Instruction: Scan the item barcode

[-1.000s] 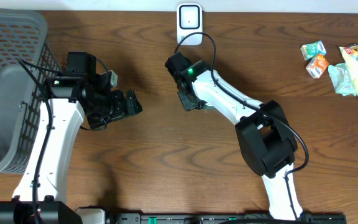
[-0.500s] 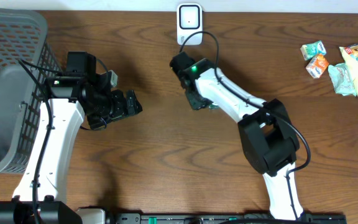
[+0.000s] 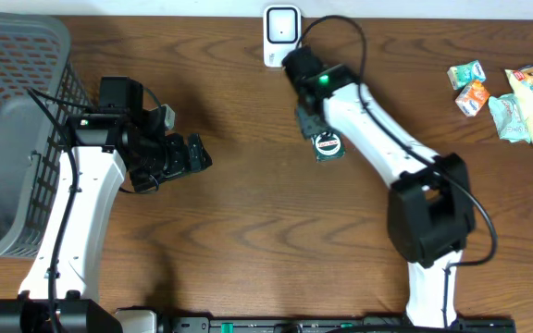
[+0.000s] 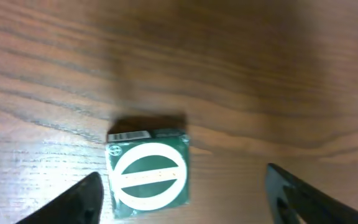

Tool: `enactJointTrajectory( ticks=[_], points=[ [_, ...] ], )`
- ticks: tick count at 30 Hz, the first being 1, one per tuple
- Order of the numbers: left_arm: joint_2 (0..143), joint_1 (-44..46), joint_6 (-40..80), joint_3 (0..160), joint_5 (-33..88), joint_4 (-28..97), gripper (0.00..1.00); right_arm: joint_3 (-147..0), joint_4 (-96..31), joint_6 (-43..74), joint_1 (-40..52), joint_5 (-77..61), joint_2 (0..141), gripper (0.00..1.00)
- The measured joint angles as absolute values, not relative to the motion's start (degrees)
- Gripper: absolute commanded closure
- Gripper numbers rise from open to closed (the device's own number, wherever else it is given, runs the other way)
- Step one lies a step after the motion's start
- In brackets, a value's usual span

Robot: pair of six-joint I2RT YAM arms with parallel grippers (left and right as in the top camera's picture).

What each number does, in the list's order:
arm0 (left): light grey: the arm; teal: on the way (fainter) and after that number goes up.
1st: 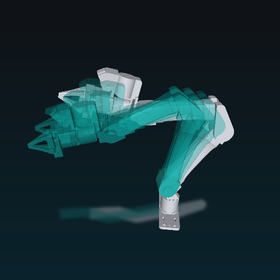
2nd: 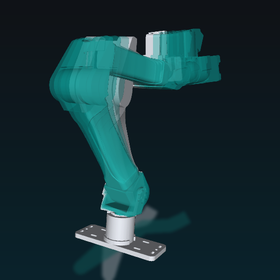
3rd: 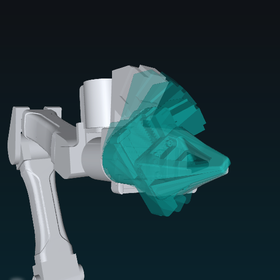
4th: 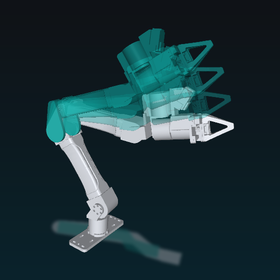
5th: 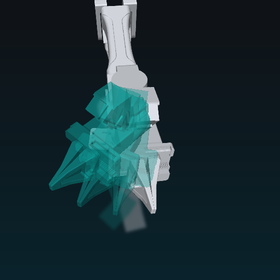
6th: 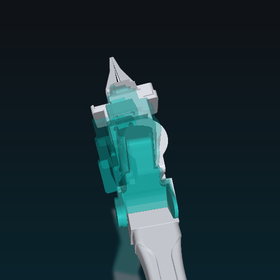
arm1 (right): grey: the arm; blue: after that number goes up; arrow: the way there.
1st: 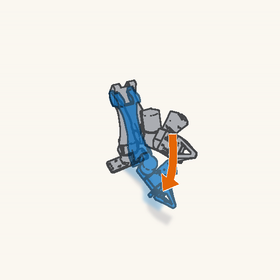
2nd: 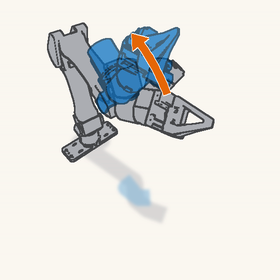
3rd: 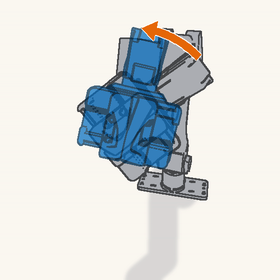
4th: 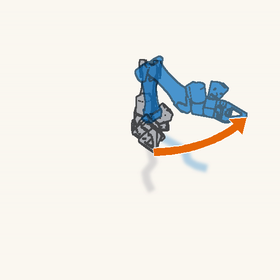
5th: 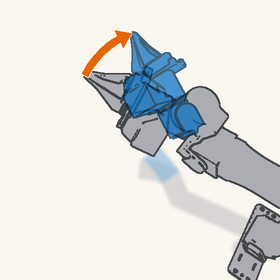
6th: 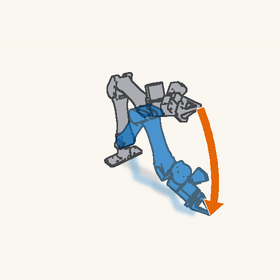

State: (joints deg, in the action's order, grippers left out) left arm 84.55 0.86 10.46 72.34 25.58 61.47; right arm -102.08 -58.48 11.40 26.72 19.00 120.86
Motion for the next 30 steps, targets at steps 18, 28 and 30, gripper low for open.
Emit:
enactJointTrajectory(
  ticks=[18,28,30],
  points=[
    [84.55,0.86,10.46,72.34,25.58,61.47,0.02,-93.73,-57.28,3.14,17.78,-3.05,119.72,0.01],
    [84.55,0.86,10.46,72.34,25.58,61.49,0.02,-84.82,-47.37,2.17,17.78,-4.34,119.72,0.01],
    [84.55,0.86,10.46,72.34,25.58,61.47,0.02,-83.77,-46.24,2.09,17.78,-4.27,119.72,0.05]
  ],
)
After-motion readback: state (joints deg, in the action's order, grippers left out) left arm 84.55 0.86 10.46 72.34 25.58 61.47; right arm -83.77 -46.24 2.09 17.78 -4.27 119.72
